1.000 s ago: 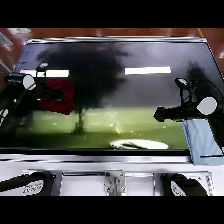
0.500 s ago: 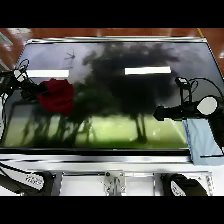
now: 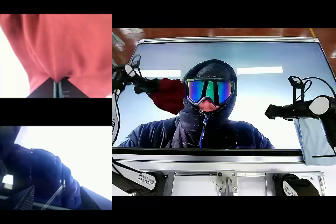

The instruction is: Fold the shirts.

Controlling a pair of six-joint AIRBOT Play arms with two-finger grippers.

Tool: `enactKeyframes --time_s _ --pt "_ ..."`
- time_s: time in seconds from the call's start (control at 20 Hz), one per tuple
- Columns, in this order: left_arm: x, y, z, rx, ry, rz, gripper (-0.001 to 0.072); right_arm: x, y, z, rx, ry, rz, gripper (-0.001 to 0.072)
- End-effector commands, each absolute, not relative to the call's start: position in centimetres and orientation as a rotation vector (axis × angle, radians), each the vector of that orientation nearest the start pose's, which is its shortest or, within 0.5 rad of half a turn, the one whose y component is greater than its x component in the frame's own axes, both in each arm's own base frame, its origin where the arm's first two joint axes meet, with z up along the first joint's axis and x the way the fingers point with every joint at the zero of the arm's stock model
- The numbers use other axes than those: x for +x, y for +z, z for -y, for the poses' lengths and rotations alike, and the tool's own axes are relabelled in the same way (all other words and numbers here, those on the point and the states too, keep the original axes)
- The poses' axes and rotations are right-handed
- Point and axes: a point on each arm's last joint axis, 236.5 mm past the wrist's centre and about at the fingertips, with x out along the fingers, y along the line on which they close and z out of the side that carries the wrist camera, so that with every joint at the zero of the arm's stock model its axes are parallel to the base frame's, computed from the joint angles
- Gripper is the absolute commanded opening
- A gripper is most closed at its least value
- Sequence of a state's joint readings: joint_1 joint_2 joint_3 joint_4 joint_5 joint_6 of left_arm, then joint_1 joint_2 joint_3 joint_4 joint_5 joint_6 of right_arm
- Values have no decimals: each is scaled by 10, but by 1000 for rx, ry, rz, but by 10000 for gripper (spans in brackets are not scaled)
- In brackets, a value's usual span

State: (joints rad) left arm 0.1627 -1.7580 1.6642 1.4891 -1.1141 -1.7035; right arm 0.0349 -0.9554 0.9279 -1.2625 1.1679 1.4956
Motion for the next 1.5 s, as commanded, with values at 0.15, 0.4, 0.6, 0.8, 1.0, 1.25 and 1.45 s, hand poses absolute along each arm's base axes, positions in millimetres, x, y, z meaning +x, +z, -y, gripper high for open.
enactKeyframes --time_s 0.15,0.4,0.6,0.8,1.0,1.25,1.45 --pt "474 243 55 -83 -159 -708 39 336 91 -68 93 260 -1062 677" --pt "355 362 174 -130 -496 -476 40 335 188 -72 51 300 -947 677" --pt "306 348 263 -94 -733 -541 39 300 208 -71 14 323 -1019 677" --pt "291 250 334 14 -839 -775 40 267 183 -32 -77 197 -1212 677" --pt "298 108 358 119 -788 -1074 40 263 162 -20 -90 141 -1275 677" --pt "291 -13 327 219 -664 -1388 209 282 84 -67 93 268 -1283 677" --pt "313 3 268 165 -564 -1447 680 293 49 -69 152 243 -1269 677"
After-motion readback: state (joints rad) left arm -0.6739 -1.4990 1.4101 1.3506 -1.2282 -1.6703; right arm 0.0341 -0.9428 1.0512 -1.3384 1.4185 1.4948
